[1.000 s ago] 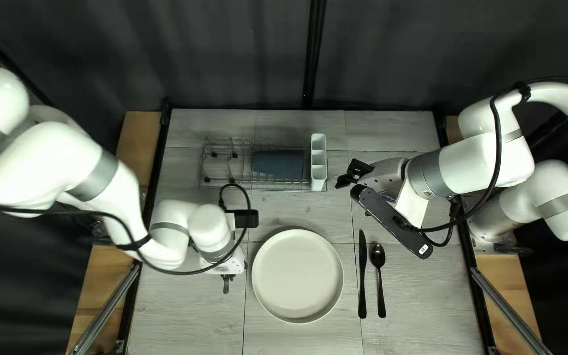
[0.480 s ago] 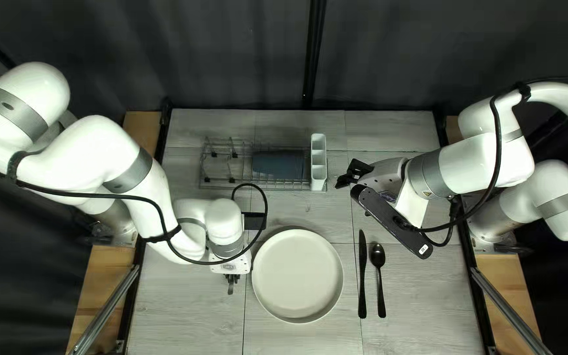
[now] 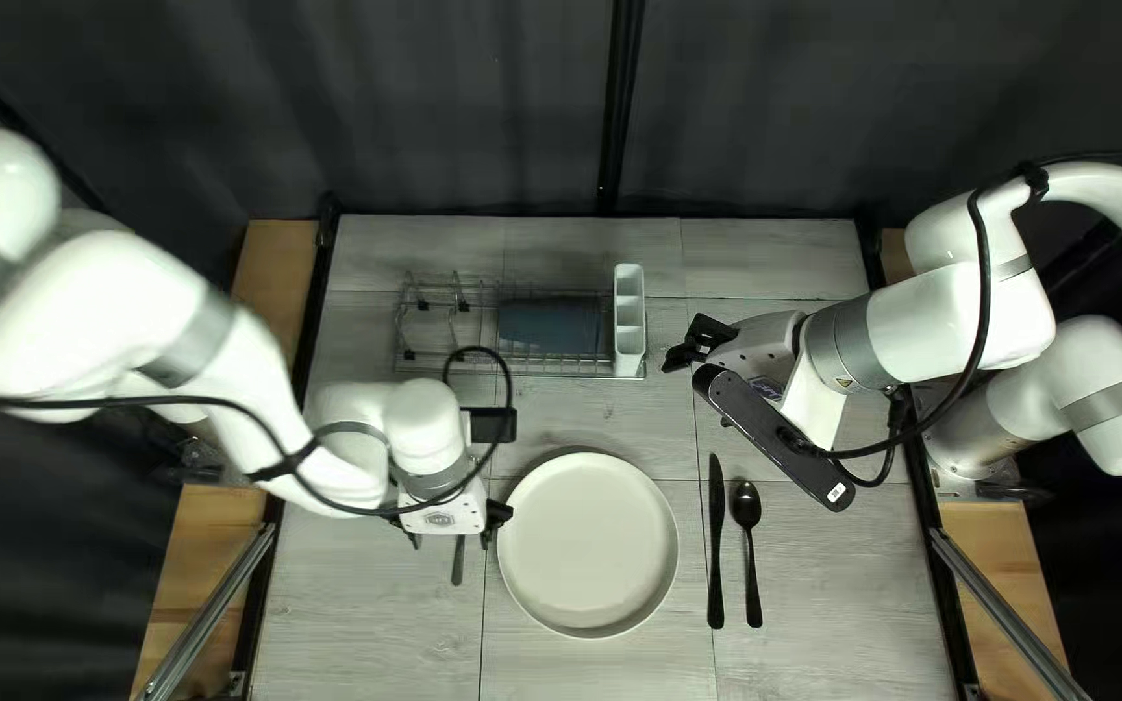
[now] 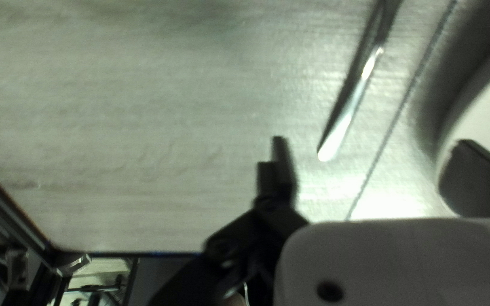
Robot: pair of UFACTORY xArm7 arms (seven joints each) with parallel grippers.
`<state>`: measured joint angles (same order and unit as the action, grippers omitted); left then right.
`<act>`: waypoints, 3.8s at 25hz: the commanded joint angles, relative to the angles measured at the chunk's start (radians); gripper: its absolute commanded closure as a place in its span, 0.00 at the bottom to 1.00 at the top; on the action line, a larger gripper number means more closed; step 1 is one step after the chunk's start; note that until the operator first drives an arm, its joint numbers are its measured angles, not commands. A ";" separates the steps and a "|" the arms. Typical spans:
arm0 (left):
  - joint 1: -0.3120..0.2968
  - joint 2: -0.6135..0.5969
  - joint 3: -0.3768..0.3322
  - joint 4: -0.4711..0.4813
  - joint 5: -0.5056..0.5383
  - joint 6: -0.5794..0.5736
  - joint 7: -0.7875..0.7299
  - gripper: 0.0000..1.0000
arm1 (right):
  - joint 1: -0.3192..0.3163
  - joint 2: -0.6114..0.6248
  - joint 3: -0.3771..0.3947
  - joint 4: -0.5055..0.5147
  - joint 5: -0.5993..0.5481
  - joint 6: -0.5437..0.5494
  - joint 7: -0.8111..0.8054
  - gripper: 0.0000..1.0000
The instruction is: Pick up and place plate onto table. Place down one fork to the left of the plate. Place spoon and knife to the right of the plate. Place cup above the knife and spoon
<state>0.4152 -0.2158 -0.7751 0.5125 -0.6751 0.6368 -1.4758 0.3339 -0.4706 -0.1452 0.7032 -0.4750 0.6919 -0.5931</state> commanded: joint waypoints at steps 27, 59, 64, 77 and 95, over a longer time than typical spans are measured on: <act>-0.199 -0.673 0.311 -0.031 0.166 0.493 0.299 0.00 | 0.000 0.000 0.000 0.000 0.000 0.000 0.000 0.00; -0.396 -0.921 0.681 0.501 0.687 1.227 0.957 0.00 | -0.002 0.023 -0.005 0.022 0.003 0.011 -0.004 0.00; -0.396 -0.921 0.681 0.501 0.687 1.227 0.957 0.00 | -0.021 0.189 -0.097 0.232 0.149 0.160 -0.041 0.00; -0.396 -0.921 0.681 0.501 0.687 1.227 0.957 0.00 | -0.084 0.513 -0.205 0.539 0.414 0.355 -0.039 0.00; -0.396 -0.921 0.681 0.501 0.687 1.227 0.957 0.00 | -0.226 0.947 -0.219 0.850 0.648 0.331 0.065 0.00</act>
<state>0.0194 -1.1365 -0.0938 1.0133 0.0119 1.8642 -0.5189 0.1655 0.3586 -0.3675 1.4409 0.1110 1.0073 -0.5426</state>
